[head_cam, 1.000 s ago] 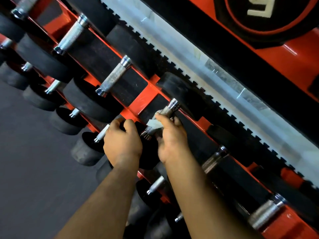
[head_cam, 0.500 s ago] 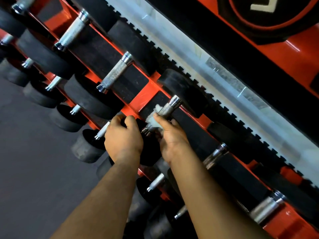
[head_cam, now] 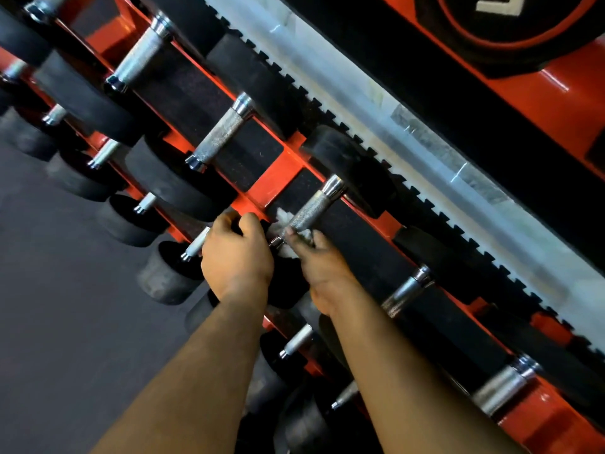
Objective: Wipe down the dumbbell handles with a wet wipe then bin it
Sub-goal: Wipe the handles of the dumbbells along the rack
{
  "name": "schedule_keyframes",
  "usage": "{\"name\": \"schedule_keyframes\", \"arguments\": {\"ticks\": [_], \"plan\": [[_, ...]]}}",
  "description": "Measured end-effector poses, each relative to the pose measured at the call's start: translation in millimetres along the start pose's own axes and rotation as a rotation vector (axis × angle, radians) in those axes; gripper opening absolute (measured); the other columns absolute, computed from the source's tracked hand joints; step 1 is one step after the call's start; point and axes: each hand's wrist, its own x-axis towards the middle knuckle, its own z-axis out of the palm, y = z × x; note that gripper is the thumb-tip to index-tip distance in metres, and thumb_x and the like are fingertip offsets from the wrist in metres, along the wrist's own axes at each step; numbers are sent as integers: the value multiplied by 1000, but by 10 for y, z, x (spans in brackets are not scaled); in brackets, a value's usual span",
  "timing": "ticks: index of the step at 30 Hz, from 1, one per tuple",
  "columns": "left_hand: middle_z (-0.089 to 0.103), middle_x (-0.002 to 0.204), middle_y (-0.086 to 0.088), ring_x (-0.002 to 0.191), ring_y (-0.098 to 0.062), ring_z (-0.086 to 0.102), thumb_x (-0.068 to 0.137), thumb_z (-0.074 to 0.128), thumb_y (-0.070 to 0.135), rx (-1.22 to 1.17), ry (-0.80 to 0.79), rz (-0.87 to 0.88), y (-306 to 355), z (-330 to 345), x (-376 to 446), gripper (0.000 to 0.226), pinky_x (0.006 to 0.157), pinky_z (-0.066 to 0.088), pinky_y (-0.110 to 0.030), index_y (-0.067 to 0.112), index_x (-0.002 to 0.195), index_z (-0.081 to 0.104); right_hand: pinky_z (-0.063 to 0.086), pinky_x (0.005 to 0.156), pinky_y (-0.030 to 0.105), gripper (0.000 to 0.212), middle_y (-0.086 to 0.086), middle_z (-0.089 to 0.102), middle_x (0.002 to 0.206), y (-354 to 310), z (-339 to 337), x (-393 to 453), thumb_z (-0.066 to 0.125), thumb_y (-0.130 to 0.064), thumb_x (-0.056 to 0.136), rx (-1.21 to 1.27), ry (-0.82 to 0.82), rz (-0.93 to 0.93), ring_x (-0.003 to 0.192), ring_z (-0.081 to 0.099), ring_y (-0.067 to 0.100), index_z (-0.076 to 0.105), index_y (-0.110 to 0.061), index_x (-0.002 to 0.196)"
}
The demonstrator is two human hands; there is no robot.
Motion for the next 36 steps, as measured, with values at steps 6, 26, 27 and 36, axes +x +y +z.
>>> {"name": "schedule_keyframes", "arguments": {"ticks": [6,26,27,36], "plan": [[63,80,6,90,-29,62,91,44,39,12,-9,11,-27,2,16,32,87,53,-43,25,104,69,52,99,50,61,-1,73,109,168,-3,-44,57,-74,71,-347,-67,-9,106,68,21,64,-30,112],[70,106,-4,99,-28,63,90,42,45,35,-8,36,-83,23,60,43,82,48,-38,18,111,68,12,117,67,72,-9,23,164,-212,-445,-264,23,-13,84,-1857,-265,-971,154,9,16,38,-24,153],[70,105,-4,99,-28,63,90,41,45,38,-9,34,-82,25,62,43,83,50,-39,19,111,68,15,118,65,72,-10,19,165,-211,-489,-293,32,-12,84,-1886,-273,-971,154,6,16,34,-25,154],[66,123,-6,109,-32,62,88,40,51,52,-91,54,-84,6,135,49,95,50,-43,23,119,66,50,104,44,45,11,64,134,-281,-349,-327,48,-5,90,-1259,55,-1037,127,58,28,63,-8,133]]}}
